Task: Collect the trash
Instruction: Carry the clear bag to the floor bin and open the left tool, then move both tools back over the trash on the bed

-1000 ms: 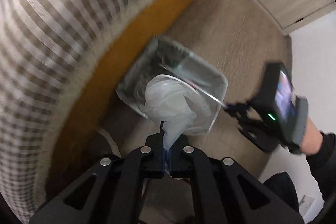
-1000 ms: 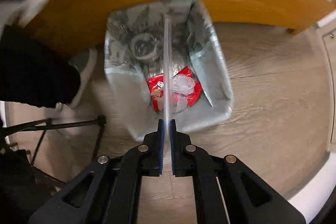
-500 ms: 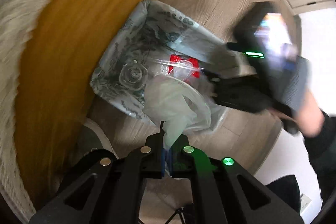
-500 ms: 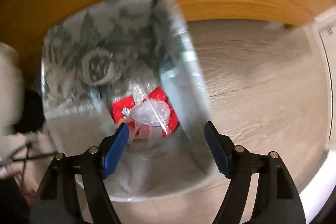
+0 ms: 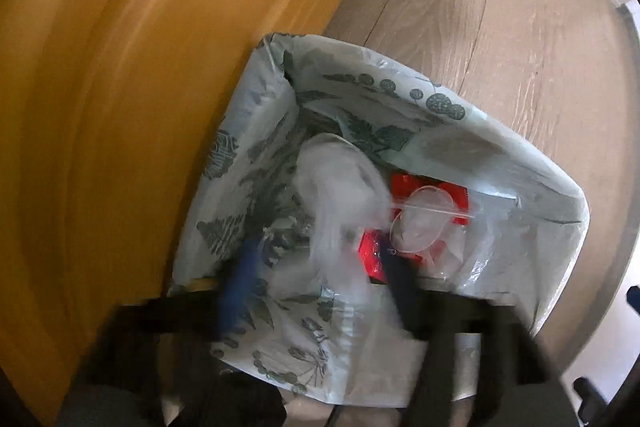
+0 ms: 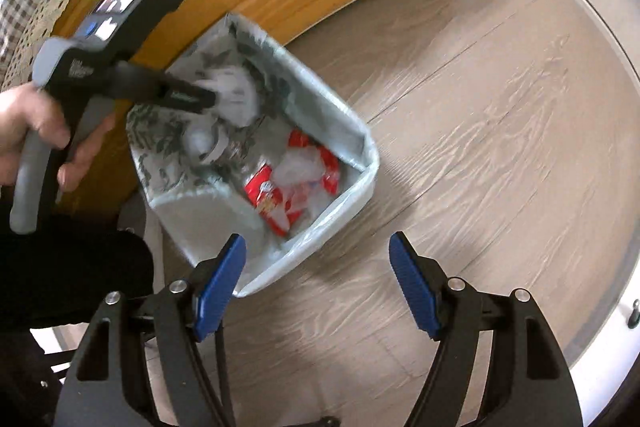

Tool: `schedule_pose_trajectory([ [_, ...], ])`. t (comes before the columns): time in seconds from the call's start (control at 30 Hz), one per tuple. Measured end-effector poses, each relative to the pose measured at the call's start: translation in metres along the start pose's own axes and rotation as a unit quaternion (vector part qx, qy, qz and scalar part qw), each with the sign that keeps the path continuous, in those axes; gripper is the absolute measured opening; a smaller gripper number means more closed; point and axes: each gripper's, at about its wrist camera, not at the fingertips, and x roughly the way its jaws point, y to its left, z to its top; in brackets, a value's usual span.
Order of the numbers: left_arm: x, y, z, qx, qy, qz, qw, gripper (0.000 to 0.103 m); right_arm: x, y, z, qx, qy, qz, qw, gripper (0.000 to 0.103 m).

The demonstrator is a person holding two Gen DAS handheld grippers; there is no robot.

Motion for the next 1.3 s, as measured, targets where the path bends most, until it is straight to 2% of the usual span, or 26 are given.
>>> schedule_pose_trajectory([
  [0.17,-0.019,-0.006,-0.008,0.031,-0.013,-0.023,0.9992,0.064,0.012,0.019,0.007,-0.023,0.011,-0.007,1.000,0.071],
  [0.33,-0.053,-0.006,-0.018,0.037,-0.024,-0.051,0.9977,0.067,0.018,0.027,0.010,-0.025,0.012,-0.022,0.999,0.071],
  [0.53,-0.092,-0.003,-0.037,0.048,-0.055,-0.077,0.9943,0.068,0.005,0.030,0.013,-0.036,0.007,-0.039,0.999,0.071],
  [0.63,-0.119,0.010,-0.054,0.038,-0.084,-0.085,0.9921,0.068,-0.005,0.038,0.015,-0.054,0.005,-0.055,0.997,0.071],
  [0.8,-0.178,0.041,-0.091,0.000,-0.144,-0.119,0.9824,0.070,-0.035,0.054,0.021,-0.073,-0.019,-0.081,0.994,0.071],
  [0.87,-0.203,0.054,-0.109,-0.013,-0.173,-0.130,0.9762,0.074,-0.051,0.060,0.024,-0.079,-0.037,-0.089,0.992,0.071],
  [0.93,-0.235,0.071,-0.131,-0.024,-0.215,-0.142,0.9658,0.078,-0.066,0.065,0.027,-0.082,-0.057,-0.097,0.990,0.077],
  [0.97,-0.246,0.077,-0.139,-0.029,-0.230,-0.144,0.9621,0.079,-0.079,0.068,0.030,-0.085,-0.076,-0.099,0.989,0.077],
  [1.07,-0.289,0.109,-0.172,-0.056,-0.292,-0.145,0.9437,0.088,-0.120,0.084,0.042,-0.106,-0.138,-0.098,0.980,0.077],
  [1.17,-0.325,0.147,-0.207,-0.100,-0.342,-0.130,0.9253,0.091,-0.161,0.106,0.060,-0.132,-0.195,-0.095,0.967,0.077],
  [1.3,-0.361,0.201,-0.253,-0.159,-0.396,-0.092,0.8996,0.092,-0.211,0.148,0.090,-0.166,-0.263,-0.060,0.948,0.077],
])
